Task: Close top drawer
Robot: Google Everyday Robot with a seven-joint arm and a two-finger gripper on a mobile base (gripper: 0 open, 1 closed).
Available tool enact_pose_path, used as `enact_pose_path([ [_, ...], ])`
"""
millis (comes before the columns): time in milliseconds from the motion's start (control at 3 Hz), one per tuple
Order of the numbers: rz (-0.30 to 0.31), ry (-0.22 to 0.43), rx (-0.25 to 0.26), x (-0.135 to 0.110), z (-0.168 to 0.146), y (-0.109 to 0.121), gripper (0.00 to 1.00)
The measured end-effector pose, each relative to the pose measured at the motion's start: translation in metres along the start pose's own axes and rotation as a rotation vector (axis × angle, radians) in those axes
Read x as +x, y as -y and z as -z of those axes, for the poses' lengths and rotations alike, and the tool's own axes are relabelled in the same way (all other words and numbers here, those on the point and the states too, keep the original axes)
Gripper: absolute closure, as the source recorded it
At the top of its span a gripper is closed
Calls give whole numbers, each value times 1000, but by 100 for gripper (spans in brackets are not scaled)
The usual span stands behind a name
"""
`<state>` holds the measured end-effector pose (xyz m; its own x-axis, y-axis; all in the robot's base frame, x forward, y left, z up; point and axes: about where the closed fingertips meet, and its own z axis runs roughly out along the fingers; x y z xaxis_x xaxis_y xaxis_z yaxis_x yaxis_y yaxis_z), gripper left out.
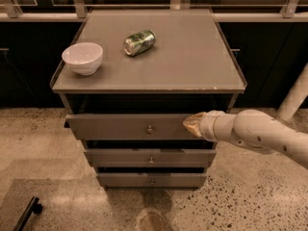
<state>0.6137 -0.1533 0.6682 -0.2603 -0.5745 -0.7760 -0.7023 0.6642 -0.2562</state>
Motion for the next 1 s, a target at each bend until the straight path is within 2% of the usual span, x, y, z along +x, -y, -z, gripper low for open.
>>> enact_pose_path([
  [333, 8, -6, -13, -4, -5, -1, 100],
  [667, -87, 2, -48, 14, 13, 2, 100],
  [1000, -228, -29, -110, 43, 76, -23, 100],
])
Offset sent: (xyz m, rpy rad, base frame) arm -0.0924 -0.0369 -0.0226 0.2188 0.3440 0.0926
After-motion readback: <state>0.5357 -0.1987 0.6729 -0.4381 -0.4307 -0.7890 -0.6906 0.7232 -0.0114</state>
